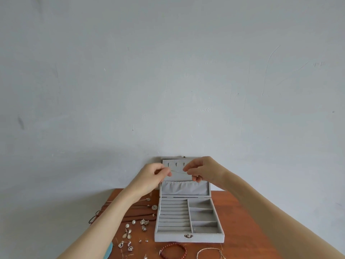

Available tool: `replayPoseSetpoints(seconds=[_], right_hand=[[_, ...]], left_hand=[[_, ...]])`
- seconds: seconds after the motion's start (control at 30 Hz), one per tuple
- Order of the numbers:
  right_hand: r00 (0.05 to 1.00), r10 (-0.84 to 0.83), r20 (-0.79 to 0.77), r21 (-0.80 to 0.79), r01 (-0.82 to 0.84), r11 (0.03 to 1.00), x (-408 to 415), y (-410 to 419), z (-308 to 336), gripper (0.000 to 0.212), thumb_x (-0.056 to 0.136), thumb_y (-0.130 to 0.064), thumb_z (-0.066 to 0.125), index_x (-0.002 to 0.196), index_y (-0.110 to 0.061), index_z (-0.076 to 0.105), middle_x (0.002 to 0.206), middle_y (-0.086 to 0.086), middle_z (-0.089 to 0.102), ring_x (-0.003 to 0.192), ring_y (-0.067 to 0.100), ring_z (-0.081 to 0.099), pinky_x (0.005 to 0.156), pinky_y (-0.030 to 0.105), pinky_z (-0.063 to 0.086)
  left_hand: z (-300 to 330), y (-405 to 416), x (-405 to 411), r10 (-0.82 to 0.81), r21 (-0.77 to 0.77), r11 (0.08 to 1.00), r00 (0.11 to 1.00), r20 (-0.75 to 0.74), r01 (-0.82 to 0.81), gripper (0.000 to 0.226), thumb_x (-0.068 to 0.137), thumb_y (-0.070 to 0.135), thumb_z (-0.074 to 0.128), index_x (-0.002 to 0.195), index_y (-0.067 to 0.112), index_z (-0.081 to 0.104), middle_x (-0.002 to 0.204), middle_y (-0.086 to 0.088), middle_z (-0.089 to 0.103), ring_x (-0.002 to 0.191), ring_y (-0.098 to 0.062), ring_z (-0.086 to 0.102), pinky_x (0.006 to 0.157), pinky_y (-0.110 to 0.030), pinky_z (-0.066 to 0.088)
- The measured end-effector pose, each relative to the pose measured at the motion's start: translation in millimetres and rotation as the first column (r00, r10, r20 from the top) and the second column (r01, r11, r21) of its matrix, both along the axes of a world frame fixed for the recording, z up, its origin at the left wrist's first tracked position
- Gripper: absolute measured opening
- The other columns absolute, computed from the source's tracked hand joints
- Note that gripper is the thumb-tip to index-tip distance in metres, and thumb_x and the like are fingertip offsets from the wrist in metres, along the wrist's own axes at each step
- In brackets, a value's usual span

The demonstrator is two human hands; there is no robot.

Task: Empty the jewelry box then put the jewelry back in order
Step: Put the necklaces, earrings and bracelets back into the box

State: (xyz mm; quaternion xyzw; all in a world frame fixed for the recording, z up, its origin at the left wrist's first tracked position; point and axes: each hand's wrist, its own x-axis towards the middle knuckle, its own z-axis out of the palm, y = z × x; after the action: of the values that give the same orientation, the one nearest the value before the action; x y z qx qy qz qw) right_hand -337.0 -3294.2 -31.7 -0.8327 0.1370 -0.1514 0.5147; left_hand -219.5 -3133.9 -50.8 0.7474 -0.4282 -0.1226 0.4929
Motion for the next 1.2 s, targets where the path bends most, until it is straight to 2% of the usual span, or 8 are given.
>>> replayPoseSetpoints(seconds=[0.13,0.27,0.4,0.57,0.67,0.77,0.97,1.2], right_hand=[[0.974,0.162,-0.157,0.124,-0.144,0.982,10,-6,-21,0.027,0.089,0.002,0.046,0.098,-0.018,0.063,0.095,-0.001,0.066,0.070,0.009,0.061,0.066,0.019,0.049],[0.954,0.264,-0.142,0.309,-0.210,0.927,24,-13,-39,0.022,0.089,-0.015,0.058,0.109,-0.019,0.063,0.103,-0.004,0.071,0.099,0.013,0.063,0.082,0.025,0.049],[0.961,0.277,-0.026,0.424,-0.240,0.873,43,-21,-53,0.028,0.087,-0.021,0.061,0.115,-0.015,0.061,0.114,-0.001,0.069,0.112,0.011,0.059,0.098,0.030,0.045],[0.992,0.115,0.060,0.320,-0.128,0.939,67,-32,-74,0.019,0.084,-0.014,0.063,0.103,-0.010,0.065,0.096,0.005,0.070,0.093,0.014,0.064,0.092,0.026,0.049],[0.992,0.085,0.095,0.384,-0.115,0.916,80,-42,-87,0.012,0.090,-0.010,0.055,0.092,-0.004,0.065,0.068,0.005,0.063,0.067,0.014,0.060,0.071,0.022,0.052],[0.995,0.020,0.102,0.435,-0.063,0.898,94,-53,-95,0.020,0.094,-0.011,0.049,0.082,-0.005,0.064,0.052,-0.004,0.040,0.048,0.010,0.038,0.052,0.021,0.037],[0.964,-0.242,0.110,-0.012,0.245,0.969,134,-63,-97,0.024,0.090,-0.023,0.054,0.070,-0.013,0.064,0.050,-0.007,0.042,0.048,0.007,0.036,0.046,0.013,0.029],[0.845,-0.473,0.250,-0.019,0.493,0.870,162,-61,-109,0.021,0.089,-0.024,0.056,0.075,-0.013,0.067,0.064,-0.006,0.060,0.068,0.011,0.054,0.057,0.018,0.037]], left_hand=[[4,-10,10,0.048,0.006,0.999,0.958,0.283,-0.052,0.012,0.088,0.027,0.059,0.079,0.028,0.067,0.072,0.013,0.063,0.064,0.005,0.053,0.061,-0.011,0.039],[6,-26,19,0.051,-0.054,0.998,0.942,0.331,-0.035,0.012,0.084,0.022,0.064,0.076,0.029,0.068,0.077,0.020,0.064,0.072,0.014,0.055,0.066,0.000,0.038],[-1,-45,31,0.078,-0.087,0.995,0.944,0.321,-0.053,0.009,0.083,0.019,0.065,0.076,0.023,0.070,0.079,0.015,0.066,0.074,0.005,0.057,0.066,-0.002,0.039],[-18,-66,47,0.077,-0.074,0.996,0.946,0.314,-0.056,0.008,0.083,0.016,0.065,0.081,0.015,0.072,0.079,0.009,0.068,0.072,0.001,0.057,0.065,-0.005,0.041],[-27,-79,60,0.113,-0.091,0.992,0.945,0.306,-0.090,0.007,0.083,0.016,0.066,0.080,0.015,0.072,0.078,0.009,0.067,0.070,0.000,0.056,0.064,-0.005,0.039],[-41,-92,77,0.189,-0.092,0.981,0.934,0.304,-0.169,0.006,0.082,0.017,0.067,0.081,0.014,0.071,0.078,0.007,0.066,0.069,0.001,0.054,0.061,-0.002,0.038],[-65,-116,104,0.380,-0.141,0.925,0.884,0.274,-0.354,0.009,0.083,0.017,0.066,0.075,0.012,0.065,0.068,0.010,0.057,0.066,-0.006,0.051,0.059,-0.012,0.035],[-75,-134,110,0.554,-0.255,0.829,0.795,0.246,-0.498,0.017,0.084,0.021,0.065,0.071,0.012,0.056,0.063,0.009,0.054,0.066,-0.014,0.053,0.061,-0.022,0.037]])
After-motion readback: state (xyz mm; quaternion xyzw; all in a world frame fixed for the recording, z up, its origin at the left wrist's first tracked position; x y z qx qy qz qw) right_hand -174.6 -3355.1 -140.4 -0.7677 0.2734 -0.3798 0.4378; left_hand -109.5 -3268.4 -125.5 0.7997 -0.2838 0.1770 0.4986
